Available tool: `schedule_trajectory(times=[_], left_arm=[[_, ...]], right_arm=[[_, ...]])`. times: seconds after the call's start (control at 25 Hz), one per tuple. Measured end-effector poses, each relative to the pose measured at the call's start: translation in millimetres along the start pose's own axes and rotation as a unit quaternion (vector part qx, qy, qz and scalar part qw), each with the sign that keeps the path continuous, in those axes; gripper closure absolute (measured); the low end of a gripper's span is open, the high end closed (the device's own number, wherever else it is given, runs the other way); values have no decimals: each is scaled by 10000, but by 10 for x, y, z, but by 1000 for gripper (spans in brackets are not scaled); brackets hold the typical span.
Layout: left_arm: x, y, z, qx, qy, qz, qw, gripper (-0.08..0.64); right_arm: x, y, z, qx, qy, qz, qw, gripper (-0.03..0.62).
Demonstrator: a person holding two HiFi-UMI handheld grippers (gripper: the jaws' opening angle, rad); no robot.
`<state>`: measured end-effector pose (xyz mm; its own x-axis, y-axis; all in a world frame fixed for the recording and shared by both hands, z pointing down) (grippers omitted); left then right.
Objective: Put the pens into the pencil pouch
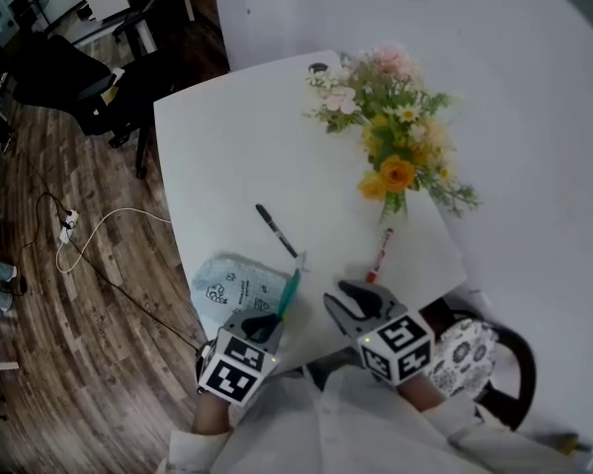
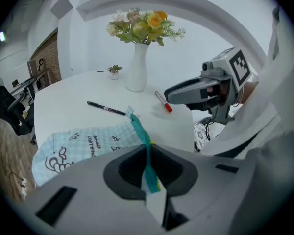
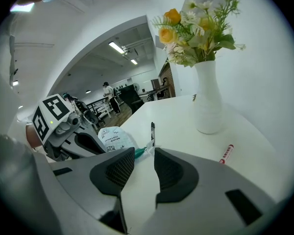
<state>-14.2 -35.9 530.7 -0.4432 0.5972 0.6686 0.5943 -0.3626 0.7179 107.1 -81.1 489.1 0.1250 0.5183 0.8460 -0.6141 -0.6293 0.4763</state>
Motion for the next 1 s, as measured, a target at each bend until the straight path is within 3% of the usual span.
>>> schedule_trajectory(times=[0.2, 0.36, 0.56, 0.84, 1.0], left_arm=[[-354, -71, 74, 266, -375, 644, 9969, 528], [-620, -148, 133, 580, -906, 1193, 9870, 528], [-862, -270, 129, 878, -1416, 1831, 9689, 528], [-1106, -510, 42, 1104, -1767, 2518, 9451, 528], [-1185, -670, -72, 1211, -2253, 2948, 9207, 528]], right_arm=[[-96, -5, 90, 73, 15, 136, 9999, 471], [-180, -1, 158, 161, 2, 235, 9996, 471], [-281, 27, 218, 230, -31, 326, 9992, 471], [-418, 138, 227, 185, -114, 418, 9989, 471], [-499, 223, 168, 85, -214, 433, 9988, 471]])
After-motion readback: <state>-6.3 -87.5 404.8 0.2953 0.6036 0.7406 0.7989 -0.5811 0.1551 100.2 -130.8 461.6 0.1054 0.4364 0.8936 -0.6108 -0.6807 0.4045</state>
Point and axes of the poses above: the fingertips, and each gripper's own axes: y forward along the fingers, z to its right, x out of its underside, the point moved 2 cm from there along -y, backward along the fingers, and after that the axes turned 8 degrees about z, right-handed, at the moved point
